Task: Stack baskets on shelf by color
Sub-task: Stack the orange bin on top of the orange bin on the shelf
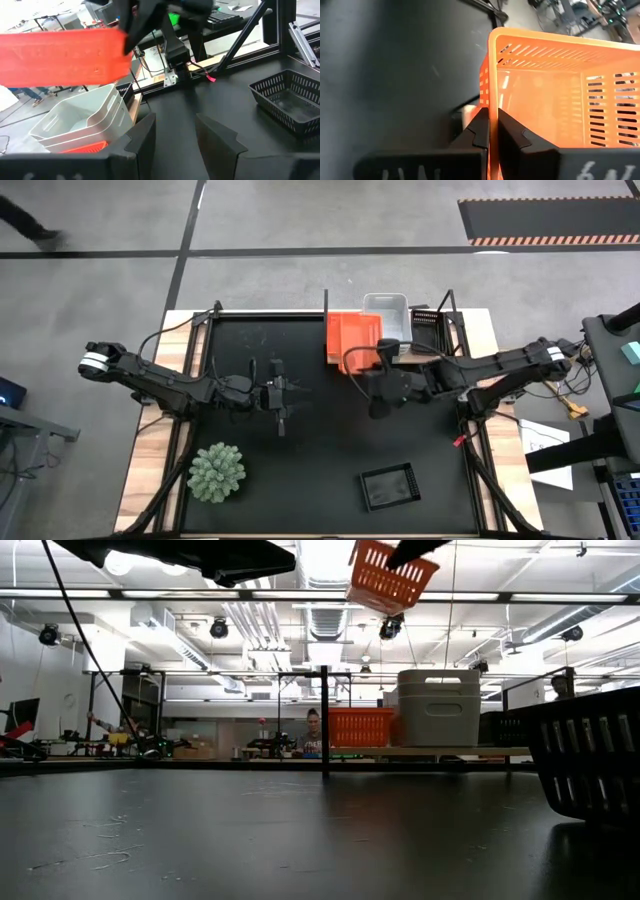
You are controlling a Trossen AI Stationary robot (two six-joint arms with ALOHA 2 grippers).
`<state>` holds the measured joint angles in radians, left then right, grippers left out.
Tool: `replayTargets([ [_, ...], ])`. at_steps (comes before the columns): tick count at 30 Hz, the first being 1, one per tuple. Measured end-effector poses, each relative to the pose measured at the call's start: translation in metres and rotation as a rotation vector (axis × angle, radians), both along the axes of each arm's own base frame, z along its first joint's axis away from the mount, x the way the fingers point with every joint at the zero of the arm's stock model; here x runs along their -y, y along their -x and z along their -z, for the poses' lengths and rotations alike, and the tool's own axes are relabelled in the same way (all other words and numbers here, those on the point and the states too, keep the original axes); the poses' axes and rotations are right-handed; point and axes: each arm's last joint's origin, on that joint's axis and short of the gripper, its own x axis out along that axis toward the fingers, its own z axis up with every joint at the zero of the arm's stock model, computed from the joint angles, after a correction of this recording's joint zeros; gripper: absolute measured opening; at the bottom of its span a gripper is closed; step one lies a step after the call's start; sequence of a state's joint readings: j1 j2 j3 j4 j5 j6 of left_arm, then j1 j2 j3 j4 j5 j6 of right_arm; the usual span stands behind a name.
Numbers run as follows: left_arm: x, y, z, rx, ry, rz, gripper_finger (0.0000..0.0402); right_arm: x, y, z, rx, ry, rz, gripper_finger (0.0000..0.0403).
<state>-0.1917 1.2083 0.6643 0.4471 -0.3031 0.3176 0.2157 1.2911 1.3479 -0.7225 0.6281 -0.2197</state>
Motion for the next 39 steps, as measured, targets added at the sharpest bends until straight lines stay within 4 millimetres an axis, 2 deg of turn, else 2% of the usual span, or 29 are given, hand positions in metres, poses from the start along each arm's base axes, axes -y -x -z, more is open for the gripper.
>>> replayTargets([
  [7, 0.000, 0.000, 0.000, 0.000, 0.000, 0.000, 0.0123, 0.033, -0.003, 0.000, -0.031, 0.029, 0.068, 0.0009],
  [21, 0.000, 0.000, 0.000, -0.001, -0.001, 0.000, 0.0123, 0.093, -0.007, 0.000, -0.009, -0.133, 0.047, 0.0009],
  [30, 0.000, 0.000, 0.001, -0.002, -0.001, 0.000, 0.0123, 0.132, -0.021, 0.024, -0.059, -0.251, 0.034, 0.0009],
  [39, 0.000, 0.000, 0.002, -0.007, -0.003, 0.000, 0.0123, 0.149, -0.038, 0.052, -0.138, -0.261, 0.052, 0.0009],
])
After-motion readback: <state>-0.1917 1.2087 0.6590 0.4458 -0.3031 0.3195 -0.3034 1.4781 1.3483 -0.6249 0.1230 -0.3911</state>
